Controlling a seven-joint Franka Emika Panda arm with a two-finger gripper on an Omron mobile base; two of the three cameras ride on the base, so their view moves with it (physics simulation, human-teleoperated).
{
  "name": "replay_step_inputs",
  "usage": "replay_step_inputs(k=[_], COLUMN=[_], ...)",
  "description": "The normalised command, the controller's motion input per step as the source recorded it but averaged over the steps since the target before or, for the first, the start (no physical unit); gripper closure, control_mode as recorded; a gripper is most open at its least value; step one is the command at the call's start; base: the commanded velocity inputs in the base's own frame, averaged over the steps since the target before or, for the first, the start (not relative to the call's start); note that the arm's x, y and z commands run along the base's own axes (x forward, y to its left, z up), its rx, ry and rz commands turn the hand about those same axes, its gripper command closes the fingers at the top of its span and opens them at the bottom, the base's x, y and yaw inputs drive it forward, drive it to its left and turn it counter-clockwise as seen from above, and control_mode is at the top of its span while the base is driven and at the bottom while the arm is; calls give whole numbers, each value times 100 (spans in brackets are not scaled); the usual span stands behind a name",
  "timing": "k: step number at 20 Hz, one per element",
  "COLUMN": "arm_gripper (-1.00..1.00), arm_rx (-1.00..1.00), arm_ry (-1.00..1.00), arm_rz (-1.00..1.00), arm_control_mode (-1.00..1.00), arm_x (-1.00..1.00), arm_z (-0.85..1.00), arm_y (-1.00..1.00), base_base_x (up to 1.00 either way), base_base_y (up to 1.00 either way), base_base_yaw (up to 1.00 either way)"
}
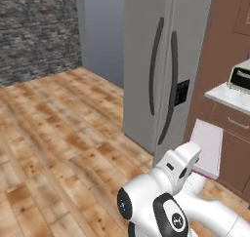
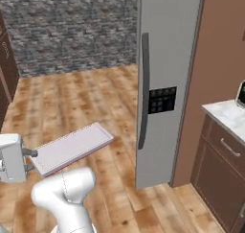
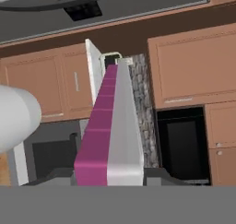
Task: The ice cube tray has been filled with water. Take the tray and place it in the freezer to make ice. Close the freezer door after placing the tray.
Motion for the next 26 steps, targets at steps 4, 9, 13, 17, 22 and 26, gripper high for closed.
replay_step_inputs(k=[4, 9, 13, 17, 22, 26], arm_gripper=[100, 100, 100, 100, 100, 100], arm_rx=[0, 0, 0, 0, 0, 0], arm_ry=[0, 0, 0, 0, 0, 0], arm_rz=[0, 0, 0, 0, 0, 0], arm_control_mode=[100, 100, 100, 100, 100, 100], arm_x=[0, 0, 0, 0, 0, 0], arm_z=[0, 0, 0, 0, 0, 0], arm_y=[0, 0, 0, 0, 0, 0], base_base_x=[46, 56, 60, 47, 38, 28], base_base_y=[66, 67, 45, 15, 2, 1], base_base_yaw=[26, 21, 11, 0, -11, -20])
